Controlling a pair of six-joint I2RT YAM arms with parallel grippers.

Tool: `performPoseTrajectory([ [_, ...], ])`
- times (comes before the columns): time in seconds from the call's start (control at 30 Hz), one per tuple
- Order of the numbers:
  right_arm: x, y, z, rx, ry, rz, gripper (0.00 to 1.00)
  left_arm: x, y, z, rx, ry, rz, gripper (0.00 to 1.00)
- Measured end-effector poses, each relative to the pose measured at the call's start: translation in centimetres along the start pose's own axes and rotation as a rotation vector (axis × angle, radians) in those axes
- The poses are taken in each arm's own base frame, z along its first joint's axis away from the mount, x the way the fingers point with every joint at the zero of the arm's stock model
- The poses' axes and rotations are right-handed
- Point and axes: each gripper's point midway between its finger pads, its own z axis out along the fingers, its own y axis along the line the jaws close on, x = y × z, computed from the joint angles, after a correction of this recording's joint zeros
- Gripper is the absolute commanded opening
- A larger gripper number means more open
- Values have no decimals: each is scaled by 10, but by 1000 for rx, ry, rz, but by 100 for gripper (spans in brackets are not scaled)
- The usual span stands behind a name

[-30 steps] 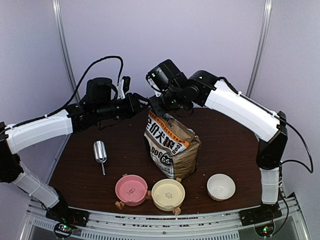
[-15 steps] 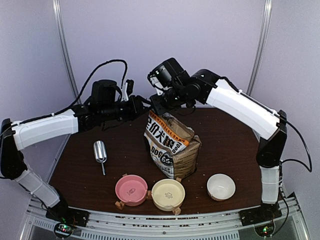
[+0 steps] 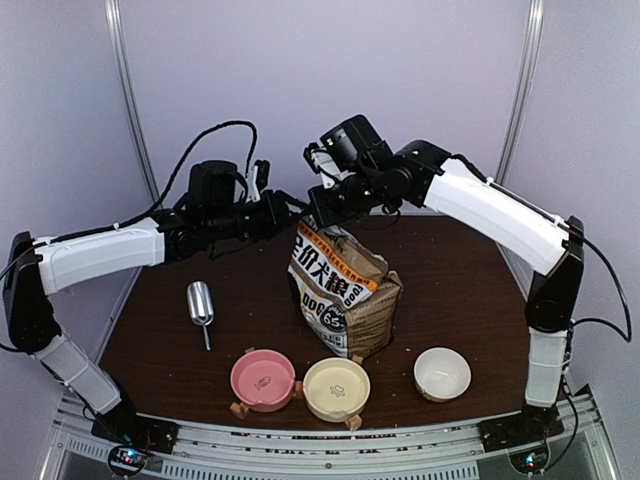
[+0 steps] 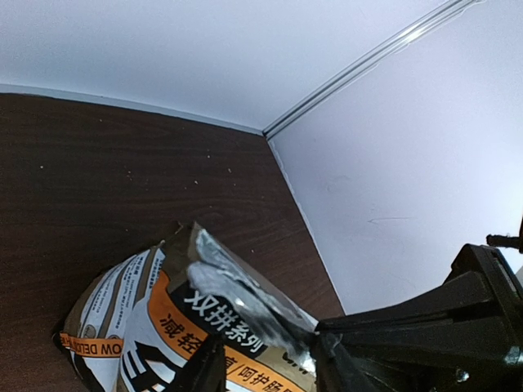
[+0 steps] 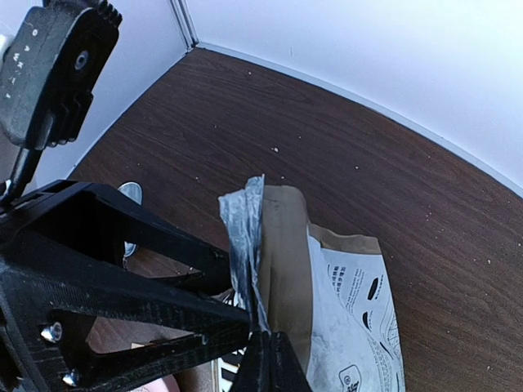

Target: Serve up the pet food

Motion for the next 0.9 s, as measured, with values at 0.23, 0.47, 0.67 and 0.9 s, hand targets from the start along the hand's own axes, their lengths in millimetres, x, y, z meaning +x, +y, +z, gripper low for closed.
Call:
performPoseTrajectory([
  [0.23,-3,-2,-2,-15,-9,23,0,1,2,3,0,2,-3,36],
  [0.47,-3,-3,-2,-15,-11,25,0,1,0,7,16,7,-3,34],
  [0.67,-3,-4,-1,-12,-10,26,0,2,0,13,31,22,-15,27],
  [0.9,-4,-7,-1,-7,-10,29,0,2,-4,17,60,25,-25,21],
])
